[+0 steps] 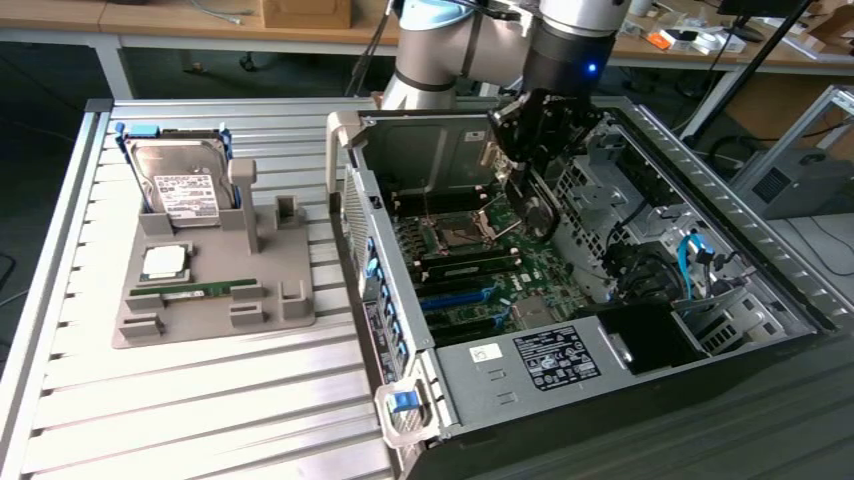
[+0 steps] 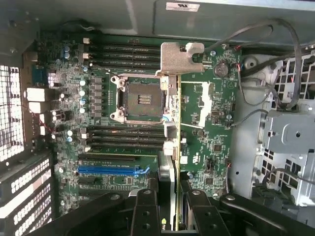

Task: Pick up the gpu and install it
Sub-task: 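Insert the gpu into the slot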

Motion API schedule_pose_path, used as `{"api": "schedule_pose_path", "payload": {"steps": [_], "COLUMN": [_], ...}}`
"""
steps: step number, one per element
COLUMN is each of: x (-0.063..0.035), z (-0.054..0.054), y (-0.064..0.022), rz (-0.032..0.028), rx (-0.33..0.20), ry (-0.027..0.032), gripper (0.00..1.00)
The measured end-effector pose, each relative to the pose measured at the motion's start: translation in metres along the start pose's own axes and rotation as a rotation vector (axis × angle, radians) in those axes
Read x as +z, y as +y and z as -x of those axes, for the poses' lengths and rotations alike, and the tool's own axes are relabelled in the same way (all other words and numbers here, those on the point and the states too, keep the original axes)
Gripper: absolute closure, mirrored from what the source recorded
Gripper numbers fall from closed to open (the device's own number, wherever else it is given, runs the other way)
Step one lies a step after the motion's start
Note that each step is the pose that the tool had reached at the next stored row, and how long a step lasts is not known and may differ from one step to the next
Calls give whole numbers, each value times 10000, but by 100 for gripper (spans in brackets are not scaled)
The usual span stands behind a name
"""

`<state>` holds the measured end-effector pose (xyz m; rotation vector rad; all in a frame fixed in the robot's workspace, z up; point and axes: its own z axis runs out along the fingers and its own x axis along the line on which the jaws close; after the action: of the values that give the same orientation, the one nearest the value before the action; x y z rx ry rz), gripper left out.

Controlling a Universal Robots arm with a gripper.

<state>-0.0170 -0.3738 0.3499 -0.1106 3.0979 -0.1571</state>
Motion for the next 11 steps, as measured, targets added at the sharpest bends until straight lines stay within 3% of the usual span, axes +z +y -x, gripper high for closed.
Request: {"api": "schedule_pose_path", "payload": {"steps": [3,6,11], "x": [0,2,3], "z": [0,0,0], "y": [0,0,0], "rz": [24,71,86], "rx": [-681,-2072,-2518], "ry": [-70,-214,-259], "gripper": [73,73,73]}}
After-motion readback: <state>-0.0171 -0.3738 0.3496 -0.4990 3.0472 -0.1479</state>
